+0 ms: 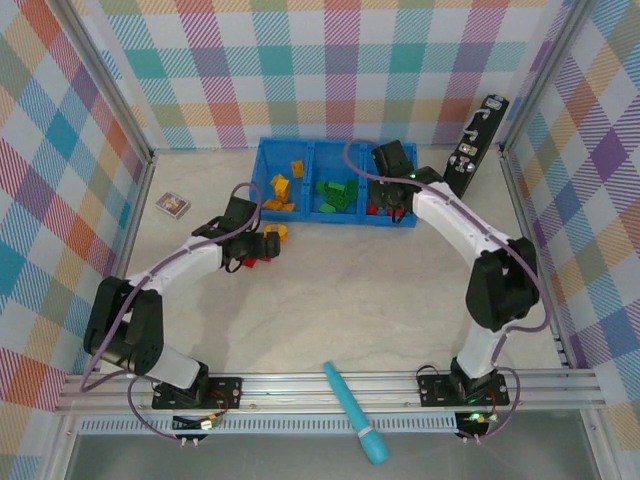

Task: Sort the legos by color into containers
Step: Place the lego in the container.

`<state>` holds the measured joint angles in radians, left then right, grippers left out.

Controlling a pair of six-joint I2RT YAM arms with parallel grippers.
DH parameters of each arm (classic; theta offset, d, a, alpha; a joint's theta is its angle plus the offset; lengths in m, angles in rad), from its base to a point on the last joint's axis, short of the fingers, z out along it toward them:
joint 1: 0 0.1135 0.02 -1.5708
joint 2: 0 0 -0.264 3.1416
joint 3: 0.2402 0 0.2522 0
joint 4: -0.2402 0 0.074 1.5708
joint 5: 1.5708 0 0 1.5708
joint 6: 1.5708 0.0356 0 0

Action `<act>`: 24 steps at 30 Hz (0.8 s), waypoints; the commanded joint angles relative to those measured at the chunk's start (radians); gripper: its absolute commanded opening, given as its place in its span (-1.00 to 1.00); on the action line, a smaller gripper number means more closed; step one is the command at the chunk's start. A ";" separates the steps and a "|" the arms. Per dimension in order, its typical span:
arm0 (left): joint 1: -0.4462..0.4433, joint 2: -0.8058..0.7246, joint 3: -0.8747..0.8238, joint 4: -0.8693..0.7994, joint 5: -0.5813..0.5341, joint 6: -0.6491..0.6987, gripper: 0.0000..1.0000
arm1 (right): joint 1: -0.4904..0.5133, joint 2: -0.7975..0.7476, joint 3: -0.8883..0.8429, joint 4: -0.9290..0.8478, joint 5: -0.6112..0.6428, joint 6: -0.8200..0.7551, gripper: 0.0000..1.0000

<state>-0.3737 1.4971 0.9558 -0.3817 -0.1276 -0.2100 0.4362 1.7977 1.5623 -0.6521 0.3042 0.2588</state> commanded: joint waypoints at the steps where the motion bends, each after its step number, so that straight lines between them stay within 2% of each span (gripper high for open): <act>1: -0.016 0.023 0.000 0.025 -0.050 -0.011 0.92 | -0.035 0.051 0.048 0.032 -0.040 -0.018 -0.25; 9: -0.025 0.048 0.029 0.000 -0.086 -0.004 0.90 | -0.070 0.131 0.078 0.055 -0.065 -0.042 0.02; 17: -0.025 0.008 0.053 -0.029 -0.109 0.004 0.90 | -0.075 0.088 0.069 0.060 -0.091 -0.037 0.06; 24: -0.034 0.142 0.140 0.019 -0.087 0.012 0.89 | -0.074 0.003 0.019 0.062 -0.109 -0.020 0.10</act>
<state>-0.3950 1.5803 1.0458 -0.3862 -0.2111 -0.2123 0.3618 1.8732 1.5967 -0.6014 0.2180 0.2253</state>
